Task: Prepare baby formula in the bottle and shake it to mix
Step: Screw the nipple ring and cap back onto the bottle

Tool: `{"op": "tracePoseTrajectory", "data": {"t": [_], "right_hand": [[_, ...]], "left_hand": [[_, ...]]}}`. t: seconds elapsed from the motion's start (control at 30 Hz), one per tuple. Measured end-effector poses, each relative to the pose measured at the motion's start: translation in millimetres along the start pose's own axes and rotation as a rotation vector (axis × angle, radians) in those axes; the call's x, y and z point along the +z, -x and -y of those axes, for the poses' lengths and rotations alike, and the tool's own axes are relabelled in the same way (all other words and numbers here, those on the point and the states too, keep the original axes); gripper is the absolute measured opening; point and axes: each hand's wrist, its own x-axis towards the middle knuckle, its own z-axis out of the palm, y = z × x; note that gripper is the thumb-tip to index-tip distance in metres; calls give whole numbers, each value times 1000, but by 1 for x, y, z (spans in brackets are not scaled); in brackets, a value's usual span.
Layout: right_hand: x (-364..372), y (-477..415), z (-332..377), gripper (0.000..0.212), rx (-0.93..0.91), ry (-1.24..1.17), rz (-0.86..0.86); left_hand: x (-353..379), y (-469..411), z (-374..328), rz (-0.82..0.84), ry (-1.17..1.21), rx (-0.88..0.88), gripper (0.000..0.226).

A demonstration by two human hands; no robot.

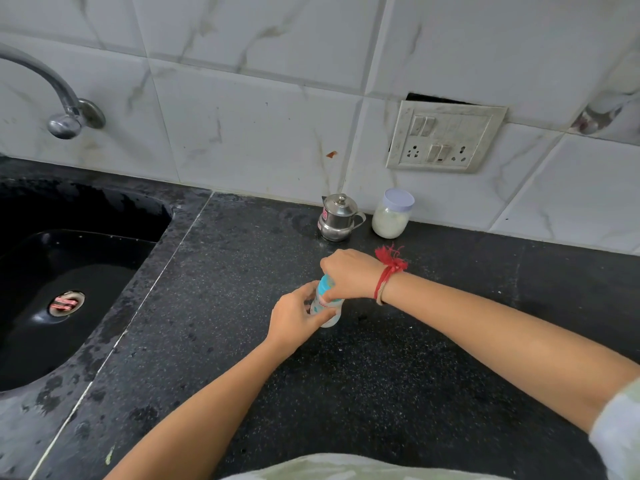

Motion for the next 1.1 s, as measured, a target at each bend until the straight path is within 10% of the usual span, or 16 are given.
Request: {"op": "tracePoseTrajectory", "data": {"t": [0.13,0.77,0.97,1.1], "right_hand": [[-4,5,-7,69,-72,-52,142],[20,16,-22,63,-47,-54,-106],[18,37,-73,80,235,-489,-275],[47,50,-129,69,409,-497,-74]], "left_hand": [[-1,0,-1,13,11,6,64],[0,-1,-1,5,-61,25,55],[0,-1,0,13,-15,-20,54],[0,-1,1,26,-6,-22,56]]}}
